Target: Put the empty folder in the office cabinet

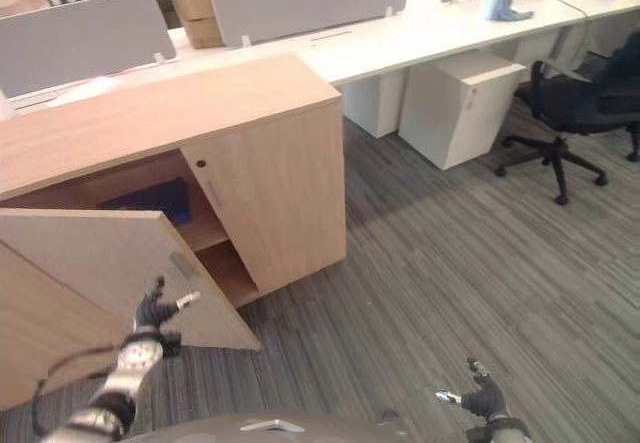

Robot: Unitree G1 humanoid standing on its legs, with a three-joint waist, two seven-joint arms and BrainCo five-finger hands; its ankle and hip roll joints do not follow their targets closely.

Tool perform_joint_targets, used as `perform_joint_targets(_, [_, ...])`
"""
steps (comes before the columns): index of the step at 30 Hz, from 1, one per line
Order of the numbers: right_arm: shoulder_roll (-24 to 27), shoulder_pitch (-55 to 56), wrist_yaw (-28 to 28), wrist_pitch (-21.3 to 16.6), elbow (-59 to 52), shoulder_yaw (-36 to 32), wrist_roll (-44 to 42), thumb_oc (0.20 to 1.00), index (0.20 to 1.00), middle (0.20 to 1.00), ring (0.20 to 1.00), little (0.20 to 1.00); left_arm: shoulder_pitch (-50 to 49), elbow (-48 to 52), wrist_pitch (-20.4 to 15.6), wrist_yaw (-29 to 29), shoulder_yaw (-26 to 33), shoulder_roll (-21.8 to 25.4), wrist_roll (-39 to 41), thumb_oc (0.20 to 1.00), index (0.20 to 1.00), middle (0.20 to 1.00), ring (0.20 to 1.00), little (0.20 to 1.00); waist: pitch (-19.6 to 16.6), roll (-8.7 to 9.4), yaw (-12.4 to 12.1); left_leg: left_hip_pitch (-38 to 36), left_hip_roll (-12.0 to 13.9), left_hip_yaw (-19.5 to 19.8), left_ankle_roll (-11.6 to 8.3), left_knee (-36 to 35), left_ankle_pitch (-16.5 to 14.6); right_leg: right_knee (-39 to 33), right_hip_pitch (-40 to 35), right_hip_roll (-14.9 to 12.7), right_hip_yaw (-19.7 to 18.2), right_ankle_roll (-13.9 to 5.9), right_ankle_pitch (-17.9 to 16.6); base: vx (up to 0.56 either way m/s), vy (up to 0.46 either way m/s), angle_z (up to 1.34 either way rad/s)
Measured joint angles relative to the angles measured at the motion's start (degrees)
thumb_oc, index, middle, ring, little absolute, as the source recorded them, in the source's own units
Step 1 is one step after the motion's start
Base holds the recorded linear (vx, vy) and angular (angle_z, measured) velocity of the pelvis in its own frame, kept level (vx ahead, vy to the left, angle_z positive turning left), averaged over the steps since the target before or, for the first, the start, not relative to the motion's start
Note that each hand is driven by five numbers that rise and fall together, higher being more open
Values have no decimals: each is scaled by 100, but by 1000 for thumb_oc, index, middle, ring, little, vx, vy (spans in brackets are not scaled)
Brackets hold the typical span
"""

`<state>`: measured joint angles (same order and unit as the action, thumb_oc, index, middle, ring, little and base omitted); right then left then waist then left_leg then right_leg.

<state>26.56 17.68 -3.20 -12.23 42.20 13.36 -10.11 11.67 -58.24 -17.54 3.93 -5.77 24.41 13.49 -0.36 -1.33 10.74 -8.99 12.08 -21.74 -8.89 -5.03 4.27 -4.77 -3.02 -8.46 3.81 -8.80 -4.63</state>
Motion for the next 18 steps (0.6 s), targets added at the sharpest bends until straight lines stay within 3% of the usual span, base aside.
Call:
perform_joint_targets(4, [79,120,12,-8,-216,3,4,1000,1000,1000,1000,1000,692,-291,56,234,308,1105,207,1000,1000,1000,1000,1000,-106,188,218,10,-42,-129,-98,0,-34,3,95,-38,-70,-15,-52,23,-15,-16])
perform_joint_targets(8, [64,189,11,-7,-206,23,8,1000,1000,1000,1000,1000,859,-317,101,427,339,1573,208,1000,1000,1000,1000,1000,-161,263,183,34,-86,-141,-98,-2,-36,4,115,-76,-96,-15,-73,0,0,0])
perform_joint_targets(15, [35,119,36,-5,-149,31,51,1000,1000,1000,1000,1000,547,-238,113,359,131,1439,180,1000,1000,1000,1000,1000,-202,262,7,145,-88,-41,-114,-2,-53,2,146,-95,-17,-15,-77,-19,-14,6])
perform_joint_targets(18, [-21,89,35,-5,-141,50,58,1000,1000,1000,1000,1000,100,-236,130,208,81,1085,126,1000,1000,1000,1000,1000,-238,266,-103,221,-90,22,-113,-2,-51,3,185,-98,9,-15,-79,-23,-19,9])
